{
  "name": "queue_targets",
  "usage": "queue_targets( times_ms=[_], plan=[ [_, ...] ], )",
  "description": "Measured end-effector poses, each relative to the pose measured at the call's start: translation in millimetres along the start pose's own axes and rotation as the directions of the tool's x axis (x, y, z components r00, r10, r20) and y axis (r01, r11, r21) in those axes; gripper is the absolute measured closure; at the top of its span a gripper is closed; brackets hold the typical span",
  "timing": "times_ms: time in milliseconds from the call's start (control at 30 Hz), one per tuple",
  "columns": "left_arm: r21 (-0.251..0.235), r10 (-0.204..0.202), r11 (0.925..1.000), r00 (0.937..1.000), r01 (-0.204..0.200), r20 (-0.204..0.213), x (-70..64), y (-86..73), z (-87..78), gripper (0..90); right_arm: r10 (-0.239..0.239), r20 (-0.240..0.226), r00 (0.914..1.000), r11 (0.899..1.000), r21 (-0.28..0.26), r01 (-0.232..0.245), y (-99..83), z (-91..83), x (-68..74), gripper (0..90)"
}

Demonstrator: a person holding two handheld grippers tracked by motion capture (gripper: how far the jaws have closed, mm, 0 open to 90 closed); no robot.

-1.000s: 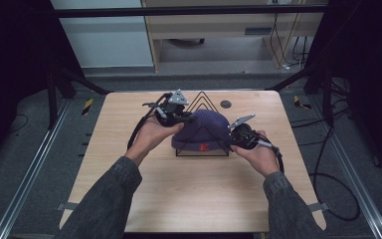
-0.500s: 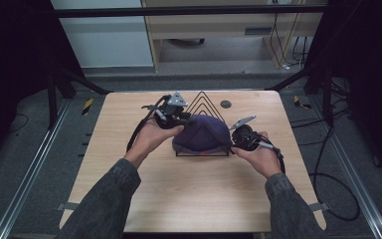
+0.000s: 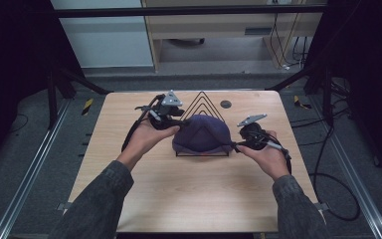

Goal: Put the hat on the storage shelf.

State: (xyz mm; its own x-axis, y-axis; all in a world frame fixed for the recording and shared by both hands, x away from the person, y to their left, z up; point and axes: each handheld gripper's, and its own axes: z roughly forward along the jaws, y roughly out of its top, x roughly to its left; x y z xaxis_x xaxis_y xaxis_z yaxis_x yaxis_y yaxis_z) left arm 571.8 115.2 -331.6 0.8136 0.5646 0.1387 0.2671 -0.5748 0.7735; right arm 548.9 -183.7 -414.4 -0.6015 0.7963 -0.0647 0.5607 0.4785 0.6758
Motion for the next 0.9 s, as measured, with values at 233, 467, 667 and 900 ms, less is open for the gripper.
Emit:
queue_targets(
  times_ms=[233,467,667,900],
  plan=[
    [0.007,-0.01,0.9999,0.9999,0.01,-0.01,-5.9,-2.6,-12.5,30.1,0.012,0.008,0.9999,0.997,-0.071,-0.011,3.7,-17.6,5.8,23.0],
    [0.002,-0.035,0.9994,0.9994,0.035,0.005,-19.4,-10.1,-22.0,12.9,0.015,0.004,0.9999,0.992,-0.125,-0.015,5.7,-33.6,13.4,14.3],
    [0.01,-0.033,0.9994,0.9993,0.033,0.016,-30.1,-18.4,-29.6,8.1,0.005,-0.006,1.0,0.986,-0.164,-0.006,6.6,-47.2,21.4,9.9],
    [0.016,-0.035,0.9993,0.9987,0.035,0.036,-39.7,-29.3,-36.9,5.9,-0.018,-0.021,0.9996,0.985,-0.172,0.015,5.5,-58.5,32.2,6.7]
  ],
)
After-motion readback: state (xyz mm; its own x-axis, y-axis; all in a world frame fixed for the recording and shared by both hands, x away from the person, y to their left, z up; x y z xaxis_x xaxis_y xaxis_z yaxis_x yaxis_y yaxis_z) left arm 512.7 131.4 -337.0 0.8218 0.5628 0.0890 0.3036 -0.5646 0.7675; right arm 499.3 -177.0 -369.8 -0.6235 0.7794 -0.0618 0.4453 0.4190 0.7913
